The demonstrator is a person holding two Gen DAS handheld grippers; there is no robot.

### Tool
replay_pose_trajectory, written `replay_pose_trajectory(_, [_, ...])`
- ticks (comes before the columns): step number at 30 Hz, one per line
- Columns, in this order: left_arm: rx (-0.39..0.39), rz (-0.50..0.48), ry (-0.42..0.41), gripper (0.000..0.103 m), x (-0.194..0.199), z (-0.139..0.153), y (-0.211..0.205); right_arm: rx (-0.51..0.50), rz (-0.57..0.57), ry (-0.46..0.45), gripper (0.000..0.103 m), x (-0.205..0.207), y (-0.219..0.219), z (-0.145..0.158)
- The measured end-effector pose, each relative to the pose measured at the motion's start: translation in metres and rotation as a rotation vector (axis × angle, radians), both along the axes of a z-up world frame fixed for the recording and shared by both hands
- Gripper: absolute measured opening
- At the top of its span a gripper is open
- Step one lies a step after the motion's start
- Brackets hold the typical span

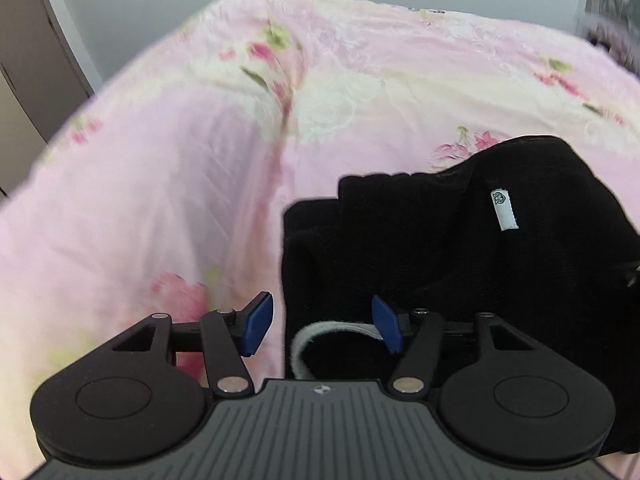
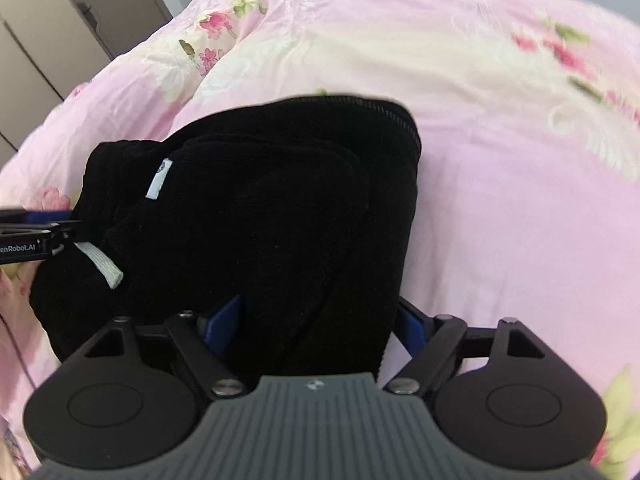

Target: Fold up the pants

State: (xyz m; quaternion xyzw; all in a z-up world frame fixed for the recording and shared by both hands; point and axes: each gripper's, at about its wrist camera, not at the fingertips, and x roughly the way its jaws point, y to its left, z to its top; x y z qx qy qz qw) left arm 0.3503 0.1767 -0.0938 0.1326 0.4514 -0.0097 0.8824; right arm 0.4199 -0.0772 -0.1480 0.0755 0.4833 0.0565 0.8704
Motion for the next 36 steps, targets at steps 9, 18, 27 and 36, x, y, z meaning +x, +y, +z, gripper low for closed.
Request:
replay_pose_trajectory(9, [0.101, -0.064, -0.145, 0.068, -0.066, 0.1, -0.05, -0.062, 0.132, -0.196, 0.087, -0.057, 0.016, 0.097])
replay_pose_trajectory(18, [0.158, -0.144, -0.166, 0.07, -0.153, 0.171, -0.095, -0.145, 0.238, -0.439, 0.098, -0.173, 0.044, 0.18])
replay_pose_trajectory(27, [0.092, -0.126, -0.251, 0.073, -0.235, 0.163, -0.133, -0.072, 0.2, -0.487, 0.098, -0.269, 0.039, 0.186])
replay_pose_trajectory(36, [0.012, -0.013, -0.304, 0.077, -0.269, 0.117, -0.149, -0.044, 0.071, -0.575, 0.098, -0.322, 0.031, 0.149])
